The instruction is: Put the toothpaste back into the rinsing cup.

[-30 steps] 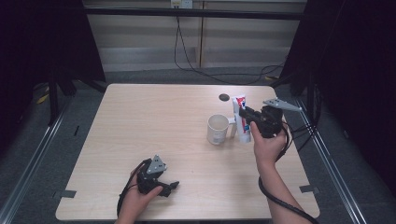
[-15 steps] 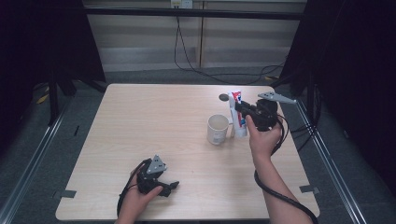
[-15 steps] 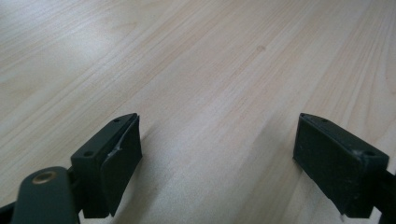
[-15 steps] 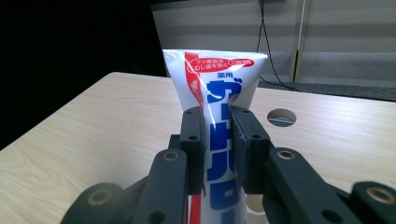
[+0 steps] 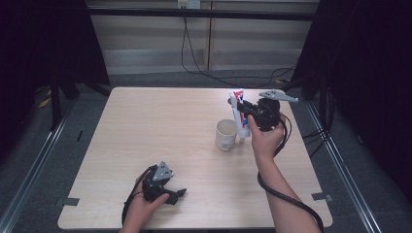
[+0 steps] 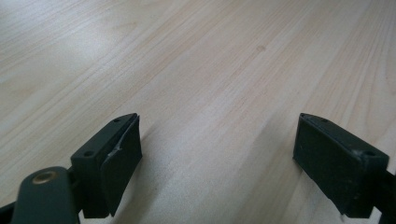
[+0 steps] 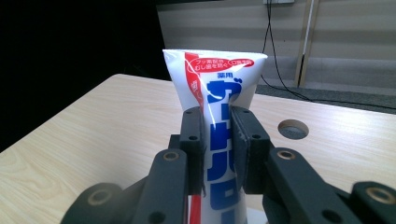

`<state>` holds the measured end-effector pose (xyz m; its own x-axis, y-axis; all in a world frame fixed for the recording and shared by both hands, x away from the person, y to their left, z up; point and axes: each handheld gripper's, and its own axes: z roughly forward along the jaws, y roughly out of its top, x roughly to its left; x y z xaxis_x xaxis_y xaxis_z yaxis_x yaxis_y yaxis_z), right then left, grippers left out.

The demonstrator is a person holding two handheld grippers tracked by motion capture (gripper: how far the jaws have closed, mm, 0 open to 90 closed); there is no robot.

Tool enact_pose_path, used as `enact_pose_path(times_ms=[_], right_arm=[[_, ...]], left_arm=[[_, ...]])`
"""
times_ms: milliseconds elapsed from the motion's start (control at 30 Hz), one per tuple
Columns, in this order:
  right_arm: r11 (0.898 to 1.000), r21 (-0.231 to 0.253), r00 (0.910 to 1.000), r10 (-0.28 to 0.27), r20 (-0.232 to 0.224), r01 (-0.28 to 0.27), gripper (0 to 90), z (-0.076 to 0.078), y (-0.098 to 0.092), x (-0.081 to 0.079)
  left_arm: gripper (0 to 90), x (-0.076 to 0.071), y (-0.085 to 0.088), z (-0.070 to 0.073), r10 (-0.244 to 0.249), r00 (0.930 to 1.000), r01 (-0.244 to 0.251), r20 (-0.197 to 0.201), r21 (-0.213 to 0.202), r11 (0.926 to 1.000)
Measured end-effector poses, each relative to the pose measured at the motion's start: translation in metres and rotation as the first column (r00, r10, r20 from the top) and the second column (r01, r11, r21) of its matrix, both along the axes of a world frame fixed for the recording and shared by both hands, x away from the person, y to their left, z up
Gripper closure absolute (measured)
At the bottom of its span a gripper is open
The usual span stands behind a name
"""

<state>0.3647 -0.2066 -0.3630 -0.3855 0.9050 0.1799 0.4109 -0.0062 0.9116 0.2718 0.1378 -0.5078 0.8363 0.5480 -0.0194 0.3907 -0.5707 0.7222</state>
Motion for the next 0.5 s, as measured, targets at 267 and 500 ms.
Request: enact_pose_path(times_ms=[267, 500], right_arm=[[1.000, 0.017, 1.0000, -0.001, 0.001, 0.001, 75.6, -0.002, 0.005, 0.007], [1.000, 0.012, 1.0000, 0.007, 0.004, -0.007, 75.6, -0.001, 0.012, 0.014]], left_arm=[[14.9, 0.000, 0.000, 0.000, -0.001, 1.0000, 0.001, 0.001, 0.001, 1.0000], [14.9, 0.000, 0.000, 0.000, 0.000, 1.0000, 0.000, -0.003, 0.000, 1.0000]])
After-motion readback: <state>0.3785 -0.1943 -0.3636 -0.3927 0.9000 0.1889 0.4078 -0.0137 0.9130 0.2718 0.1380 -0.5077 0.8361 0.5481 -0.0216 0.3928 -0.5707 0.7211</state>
